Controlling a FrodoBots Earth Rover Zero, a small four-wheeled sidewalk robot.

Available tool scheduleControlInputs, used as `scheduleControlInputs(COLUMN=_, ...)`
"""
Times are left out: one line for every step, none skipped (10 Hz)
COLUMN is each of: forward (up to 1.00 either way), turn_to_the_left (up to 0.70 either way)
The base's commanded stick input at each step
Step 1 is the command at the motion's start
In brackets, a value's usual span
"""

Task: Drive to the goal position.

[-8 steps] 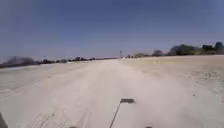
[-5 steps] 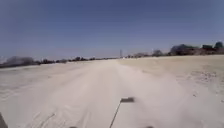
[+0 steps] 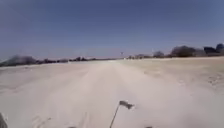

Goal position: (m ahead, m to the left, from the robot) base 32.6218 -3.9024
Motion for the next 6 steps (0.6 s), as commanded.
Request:
scheduleControlInputs(forward=0.7, turn_to_the_left=0.0)
scheduleControlInputs(forward=0.7, turn_to_the_left=0.0)
scheduleControlInputs(forward=0.7, turn_to_the_left=0.0)
scheduleControlInputs(forward=0.7, turn_to_the_left=0.0)
scheduleControlInputs(forward=0.7, turn_to_the_left=0.0)
scheduleControlInputs(forward=0.7, turn_to_the_left=0.0)
